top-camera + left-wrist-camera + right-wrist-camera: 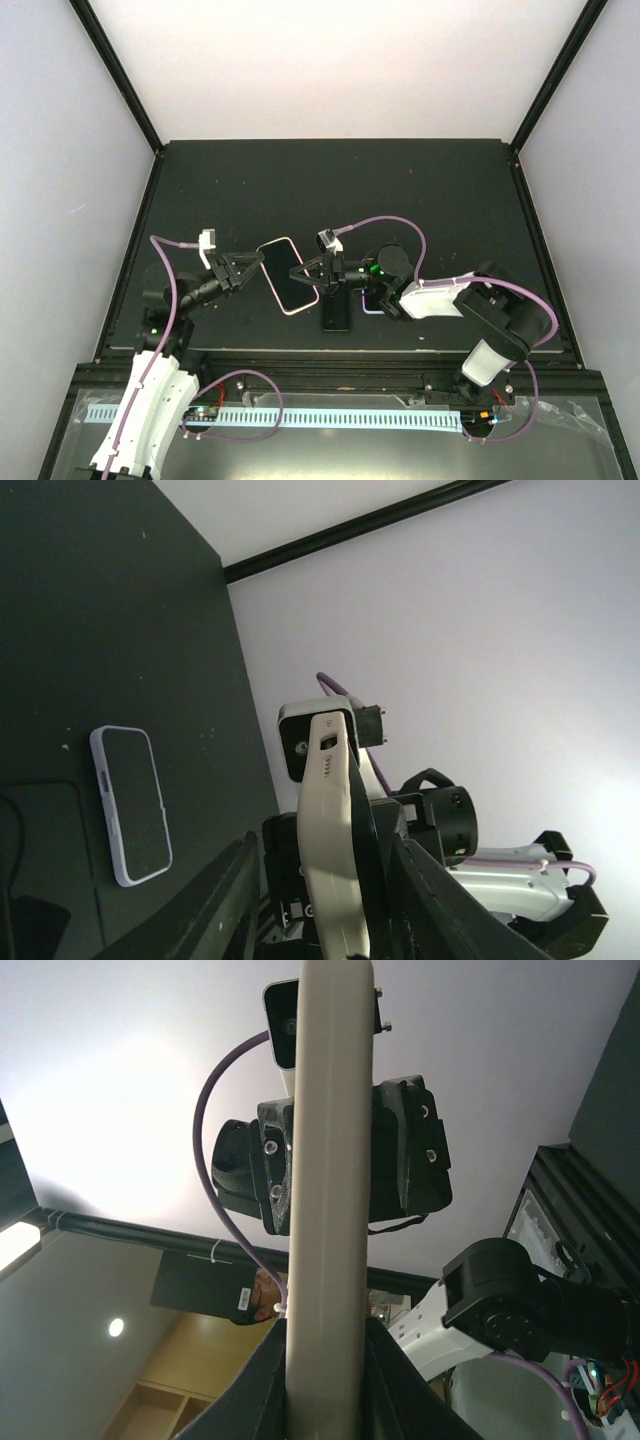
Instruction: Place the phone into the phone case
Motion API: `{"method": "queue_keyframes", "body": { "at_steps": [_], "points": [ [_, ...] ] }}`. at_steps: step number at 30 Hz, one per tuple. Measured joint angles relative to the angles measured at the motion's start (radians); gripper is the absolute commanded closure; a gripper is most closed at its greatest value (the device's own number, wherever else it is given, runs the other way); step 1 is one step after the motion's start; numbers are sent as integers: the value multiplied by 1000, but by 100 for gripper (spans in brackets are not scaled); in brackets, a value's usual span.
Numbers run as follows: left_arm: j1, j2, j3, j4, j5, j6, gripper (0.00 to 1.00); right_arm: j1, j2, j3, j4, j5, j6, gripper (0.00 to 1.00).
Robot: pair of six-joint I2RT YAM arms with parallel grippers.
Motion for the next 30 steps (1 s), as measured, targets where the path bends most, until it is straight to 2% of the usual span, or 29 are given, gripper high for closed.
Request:
{"method": "queue_keyframes", "body": {
  "at_steps": [4, 9, 11, 15, 18, 20, 23, 30],
  "points": [
    [0, 18, 0, -21, 8, 22, 65, 0, -9, 0, -42, 7, -8, 85],
    [1, 51, 0, -27, 26, 36, 91, 0, -9, 5, -97, 14, -26, 83],
    [3, 53, 4, -31, 28, 30, 96, 0, -9, 6, -113, 15, -41, 80],
    [6, 67, 31, -64, 32, 50, 98, 0, -9, 13, -138, 18, -64, 76],
    [6, 95, 66, -105, 42, 92, 98, 0, -9, 18, -148, 18, -69, 83],
    [6, 119, 99, -145, 46, 121, 93, 0, -9, 22, -149, 19, -76, 84],
    [7, 154, 141, -192, 49, 150, 80, -1, -9, 31, -147, 24, -82, 86],
    [10, 167, 157, -218, 94, 192, 42, 2, -11, 76, -156, 76, -57, 87]
  ]
}}
